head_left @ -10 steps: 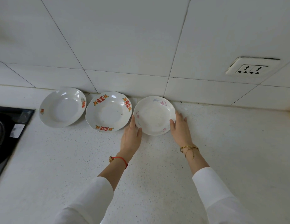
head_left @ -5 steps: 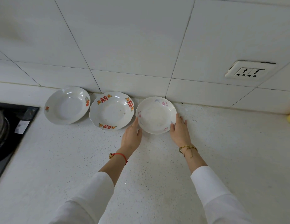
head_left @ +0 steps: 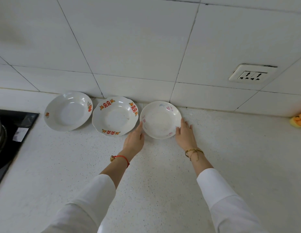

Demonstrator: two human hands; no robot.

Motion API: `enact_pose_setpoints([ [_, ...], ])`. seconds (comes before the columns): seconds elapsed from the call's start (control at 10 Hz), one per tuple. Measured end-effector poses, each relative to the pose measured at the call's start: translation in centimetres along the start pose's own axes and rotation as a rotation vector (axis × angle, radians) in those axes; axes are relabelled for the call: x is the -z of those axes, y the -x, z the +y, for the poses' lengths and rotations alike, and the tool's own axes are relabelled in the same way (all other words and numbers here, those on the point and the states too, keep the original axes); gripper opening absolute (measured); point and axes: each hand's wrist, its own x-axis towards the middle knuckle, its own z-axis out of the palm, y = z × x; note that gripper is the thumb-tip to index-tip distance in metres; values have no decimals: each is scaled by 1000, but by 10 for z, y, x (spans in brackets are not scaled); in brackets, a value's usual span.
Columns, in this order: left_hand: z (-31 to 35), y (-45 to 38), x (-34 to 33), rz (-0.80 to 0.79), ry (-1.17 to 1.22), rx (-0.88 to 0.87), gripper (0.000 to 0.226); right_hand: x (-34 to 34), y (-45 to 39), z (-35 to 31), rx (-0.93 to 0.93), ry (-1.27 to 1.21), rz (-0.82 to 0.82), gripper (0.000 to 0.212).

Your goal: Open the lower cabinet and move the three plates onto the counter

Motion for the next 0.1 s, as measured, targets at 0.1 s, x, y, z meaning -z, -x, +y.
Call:
enact_pose_setpoints([
  [0.1,2,4,4,22,5,-18,61,2,2,-5,6,-6,51,54],
])
